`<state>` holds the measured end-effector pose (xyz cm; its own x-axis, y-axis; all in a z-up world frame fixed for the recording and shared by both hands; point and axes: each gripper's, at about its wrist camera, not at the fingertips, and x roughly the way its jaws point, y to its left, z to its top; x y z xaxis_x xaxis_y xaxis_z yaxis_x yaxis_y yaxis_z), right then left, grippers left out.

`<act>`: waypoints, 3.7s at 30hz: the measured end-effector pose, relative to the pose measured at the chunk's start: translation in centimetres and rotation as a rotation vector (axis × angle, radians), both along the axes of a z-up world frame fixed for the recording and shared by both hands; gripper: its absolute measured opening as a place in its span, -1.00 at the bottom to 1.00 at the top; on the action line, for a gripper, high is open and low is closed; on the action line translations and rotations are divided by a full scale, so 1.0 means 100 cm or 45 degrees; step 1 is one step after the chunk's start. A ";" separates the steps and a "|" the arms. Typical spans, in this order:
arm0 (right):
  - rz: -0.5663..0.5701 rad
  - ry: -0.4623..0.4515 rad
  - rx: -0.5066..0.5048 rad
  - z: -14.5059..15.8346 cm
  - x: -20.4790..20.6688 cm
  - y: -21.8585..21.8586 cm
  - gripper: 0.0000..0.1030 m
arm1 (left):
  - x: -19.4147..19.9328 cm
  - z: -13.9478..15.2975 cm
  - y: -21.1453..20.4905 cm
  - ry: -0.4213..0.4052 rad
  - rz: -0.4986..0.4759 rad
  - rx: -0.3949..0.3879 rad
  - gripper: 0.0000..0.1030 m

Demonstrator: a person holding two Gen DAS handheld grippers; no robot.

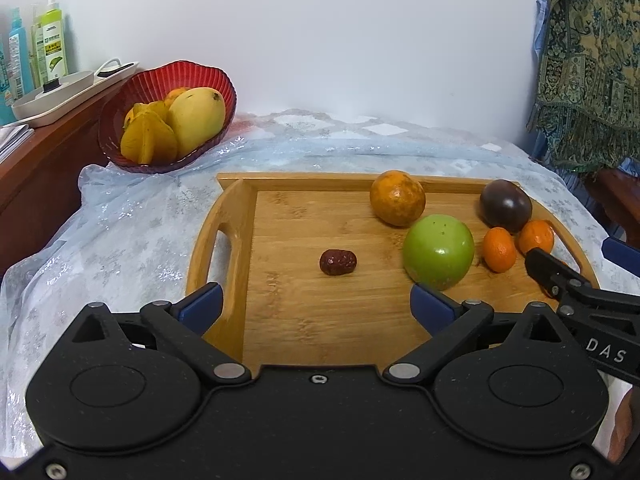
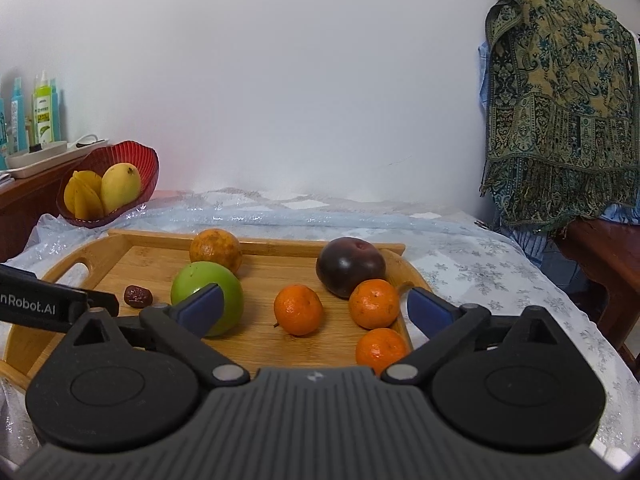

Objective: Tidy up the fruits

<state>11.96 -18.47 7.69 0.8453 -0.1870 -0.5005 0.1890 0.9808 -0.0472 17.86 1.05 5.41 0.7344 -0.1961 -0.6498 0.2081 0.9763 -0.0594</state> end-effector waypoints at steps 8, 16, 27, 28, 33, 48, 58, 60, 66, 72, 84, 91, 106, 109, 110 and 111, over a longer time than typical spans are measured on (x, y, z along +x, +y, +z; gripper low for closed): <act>-0.023 -0.012 0.012 0.005 -0.016 -0.003 1.00 | -0.013 0.008 0.007 -0.026 0.011 -0.031 0.95; -0.033 -0.007 0.033 0.004 -0.033 -0.004 1.00 | -0.029 0.006 0.011 -0.021 0.005 -0.042 0.95; -0.046 0.025 0.078 -0.004 -0.055 -0.005 1.00 | -0.060 0.000 0.018 -0.024 -0.009 -0.053 0.95; -0.044 0.026 0.082 -0.005 -0.057 -0.005 1.00 | -0.062 -0.002 0.019 -0.021 -0.013 -0.055 0.95; -0.035 0.046 0.086 -0.011 -0.065 0.003 1.00 | -0.072 -0.008 0.020 -0.009 -0.034 -0.045 0.95; -0.034 0.107 0.045 -0.026 -0.086 0.016 1.00 | -0.091 -0.027 0.018 0.057 -0.081 -0.013 0.95; -0.001 0.153 0.019 -0.032 -0.086 0.025 1.00 | -0.093 -0.041 0.026 0.107 -0.037 -0.002 0.95; 0.003 0.159 0.022 -0.033 -0.085 0.025 1.00 | -0.095 -0.042 0.025 0.100 -0.039 0.009 0.95; 0.012 0.192 0.014 -0.037 -0.084 0.026 1.00 | -0.097 -0.044 0.022 0.097 -0.045 0.045 0.96; 0.013 0.219 0.016 -0.039 -0.083 0.025 1.00 | -0.096 -0.046 0.018 0.118 -0.043 0.065 0.96; 0.007 0.289 0.021 -0.047 -0.078 0.024 1.00 | -0.091 -0.052 0.014 0.173 -0.038 0.055 0.99; 0.008 0.310 0.021 -0.050 -0.076 0.022 1.00 | -0.091 -0.054 0.009 0.166 -0.041 0.099 0.99; 0.019 0.334 0.067 -0.053 -0.072 0.015 1.00 | -0.088 -0.056 0.007 0.178 -0.012 0.110 1.00; 0.037 0.343 0.067 -0.053 -0.072 0.014 1.00 | -0.087 -0.056 0.005 0.183 -0.009 0.117 1.00; 0.039 0.343 0.067 -0.053 -0.071 0.014 1.00 | -0.087 -0.056 0.005 0.183 -0.008 0.119 1.00; 0.040 0.343 0.067 -0.053 -0.072 0.014 1.00 | -0.087 -0.056 0.004 0.182 -0.006 0.122 1.00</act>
<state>4.80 -17.10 2.37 0.6854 -0.1306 -0.7163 0.1460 0.9884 -0.0405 9.19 1.49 -0.21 0.6321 -0.1318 -0.7636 0.2090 0.9779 0.0042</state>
